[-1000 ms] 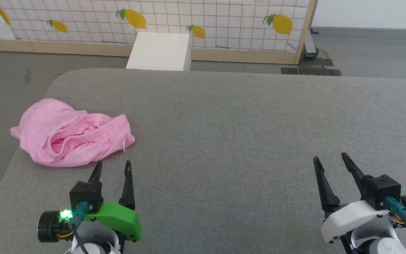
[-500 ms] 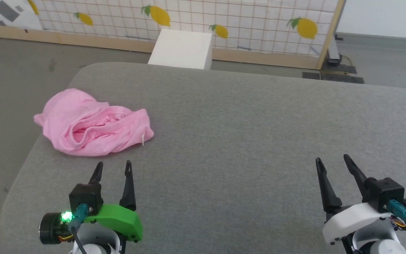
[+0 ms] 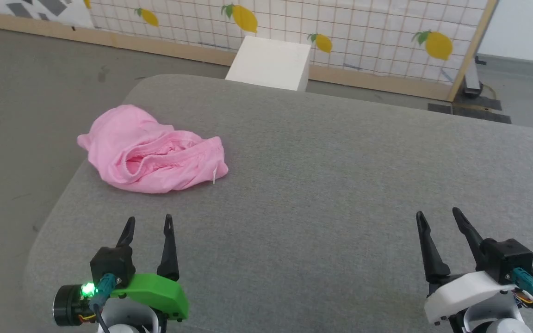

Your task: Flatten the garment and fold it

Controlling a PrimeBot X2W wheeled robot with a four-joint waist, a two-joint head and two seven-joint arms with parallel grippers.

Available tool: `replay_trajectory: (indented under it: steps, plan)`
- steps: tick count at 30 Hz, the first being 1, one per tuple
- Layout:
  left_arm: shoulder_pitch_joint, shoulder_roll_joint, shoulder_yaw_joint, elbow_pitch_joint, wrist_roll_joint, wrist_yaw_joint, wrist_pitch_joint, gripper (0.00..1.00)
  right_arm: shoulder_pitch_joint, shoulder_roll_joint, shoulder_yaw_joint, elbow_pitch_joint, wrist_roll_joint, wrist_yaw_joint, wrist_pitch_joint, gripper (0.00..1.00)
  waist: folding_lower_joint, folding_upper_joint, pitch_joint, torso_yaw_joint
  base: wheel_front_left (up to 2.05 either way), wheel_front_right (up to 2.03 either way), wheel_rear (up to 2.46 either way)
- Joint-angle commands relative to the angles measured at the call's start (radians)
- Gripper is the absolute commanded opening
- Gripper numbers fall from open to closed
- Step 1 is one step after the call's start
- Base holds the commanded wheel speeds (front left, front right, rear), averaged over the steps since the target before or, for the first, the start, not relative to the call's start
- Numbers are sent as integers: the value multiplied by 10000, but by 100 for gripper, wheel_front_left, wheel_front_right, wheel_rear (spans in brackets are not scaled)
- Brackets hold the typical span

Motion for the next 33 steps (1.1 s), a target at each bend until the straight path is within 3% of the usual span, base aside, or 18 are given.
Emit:
replay_trajectory:
  steps: [1,33]
  plan:
    - [123,-13,-43,37,-127,50,-111,100,130,10,-25,57,109,-6,-126,100,0,0,-8,142,0,0,0]
    - [354,-22,-351,260,-752,392,-775,100,300,16,-154,532,433,-10,-733,100,0,0,22,1635,0,0,0]
